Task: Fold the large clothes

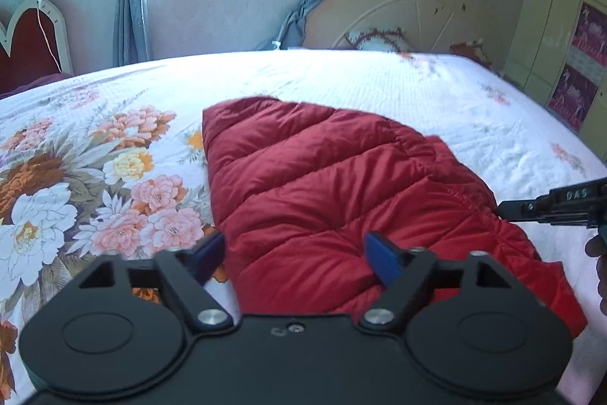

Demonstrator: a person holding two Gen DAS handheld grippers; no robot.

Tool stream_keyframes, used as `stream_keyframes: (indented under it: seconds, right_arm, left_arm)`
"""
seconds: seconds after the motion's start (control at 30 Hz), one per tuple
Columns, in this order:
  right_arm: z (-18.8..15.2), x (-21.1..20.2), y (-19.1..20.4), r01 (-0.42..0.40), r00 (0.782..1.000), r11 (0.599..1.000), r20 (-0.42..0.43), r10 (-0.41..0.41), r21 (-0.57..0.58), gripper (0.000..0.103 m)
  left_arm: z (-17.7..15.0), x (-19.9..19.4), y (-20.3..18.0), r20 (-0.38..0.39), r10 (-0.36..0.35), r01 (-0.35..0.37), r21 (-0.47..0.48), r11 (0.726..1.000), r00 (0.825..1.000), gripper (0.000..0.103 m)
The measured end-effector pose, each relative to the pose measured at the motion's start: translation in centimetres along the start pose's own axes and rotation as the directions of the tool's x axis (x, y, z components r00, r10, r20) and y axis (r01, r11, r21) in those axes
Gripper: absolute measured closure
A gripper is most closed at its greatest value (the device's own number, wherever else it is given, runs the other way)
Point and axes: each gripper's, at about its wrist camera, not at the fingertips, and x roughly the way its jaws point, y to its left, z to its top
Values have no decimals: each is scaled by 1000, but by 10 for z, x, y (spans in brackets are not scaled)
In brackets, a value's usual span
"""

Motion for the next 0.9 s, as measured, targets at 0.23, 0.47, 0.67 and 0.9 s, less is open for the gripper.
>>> stream_keyframes:
  seconds: [0.23,0.47,0.67,0.9]
  right_arm:
    - [8,-7,-22,-88,996,989,23,86,116,31]
    - [6,23,-41,-165,984,952,-26,178,258,32]
    - [3,39,-6,-123,990,986,-53,130,111,57]
    - [8,30,-2,-67,996,998,-54,67,13,42]
  left_arm:
    - [-9,-3,35,-4,-149,142,-262,954,989,11]
    - [-18,20,62,-48,-269,216,-471,855,962,23]
    - [-23,22,64,-64,-254,192,-491,850,965,22]
    - [-23,19,63,-79,-236,166,-503,848,968,19]
